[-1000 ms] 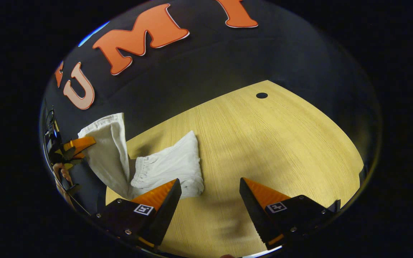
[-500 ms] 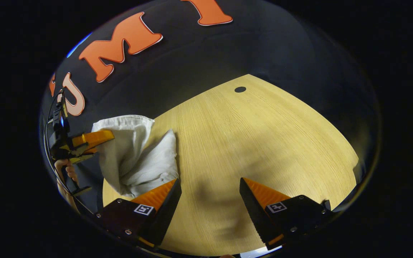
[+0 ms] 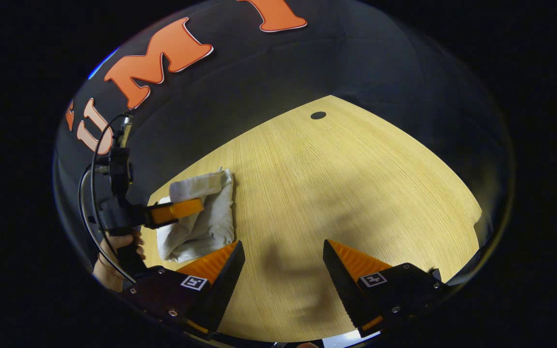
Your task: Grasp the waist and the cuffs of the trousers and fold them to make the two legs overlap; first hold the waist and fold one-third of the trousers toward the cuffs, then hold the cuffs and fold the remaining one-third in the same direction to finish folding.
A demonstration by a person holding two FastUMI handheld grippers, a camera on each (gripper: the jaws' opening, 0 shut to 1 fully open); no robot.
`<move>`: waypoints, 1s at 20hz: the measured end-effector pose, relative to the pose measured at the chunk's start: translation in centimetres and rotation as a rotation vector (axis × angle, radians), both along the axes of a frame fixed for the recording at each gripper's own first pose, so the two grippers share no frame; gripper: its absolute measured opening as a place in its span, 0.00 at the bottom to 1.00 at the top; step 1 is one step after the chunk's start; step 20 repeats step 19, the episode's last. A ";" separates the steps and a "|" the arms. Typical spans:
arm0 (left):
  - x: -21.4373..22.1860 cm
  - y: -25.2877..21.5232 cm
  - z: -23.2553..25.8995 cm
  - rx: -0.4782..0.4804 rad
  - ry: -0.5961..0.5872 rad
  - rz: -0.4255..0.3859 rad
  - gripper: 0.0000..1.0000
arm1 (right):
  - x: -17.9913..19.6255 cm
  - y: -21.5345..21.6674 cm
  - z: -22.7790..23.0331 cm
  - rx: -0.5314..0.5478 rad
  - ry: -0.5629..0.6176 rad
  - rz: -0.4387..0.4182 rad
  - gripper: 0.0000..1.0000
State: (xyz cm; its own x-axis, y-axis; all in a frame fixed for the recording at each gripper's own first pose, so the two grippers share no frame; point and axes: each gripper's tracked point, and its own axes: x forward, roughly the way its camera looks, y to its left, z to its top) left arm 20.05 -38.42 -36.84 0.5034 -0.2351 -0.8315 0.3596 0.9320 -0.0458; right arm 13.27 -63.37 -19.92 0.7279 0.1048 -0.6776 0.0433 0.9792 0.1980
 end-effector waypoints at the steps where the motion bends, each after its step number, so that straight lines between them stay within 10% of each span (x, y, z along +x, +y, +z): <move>1: -0.4 -0.2 -0.6 -0.015 0.016 0.013 0.18 | -0.1 -0.1 0.0 -0.003 -0.001 0.000 0.98; 4: -0.6 -0.9 -1.5 -0.059 0.031 0.039 0.39 | -0.3 -0.1 -0.1 -0.011 0.002 0.002 0.98; 7: -1.1 -1.2 -1.0 -0.077 0.021 0.037 1.00 | -0.4 0.0 -0.1 -0.022 0.006 0.015 0.98; 20: -2.7 11.7 15.3 0.043 -0.478 0.102 1.00 | 1.7 7.4 6.7 -0.067 -0.172 0.174 0.98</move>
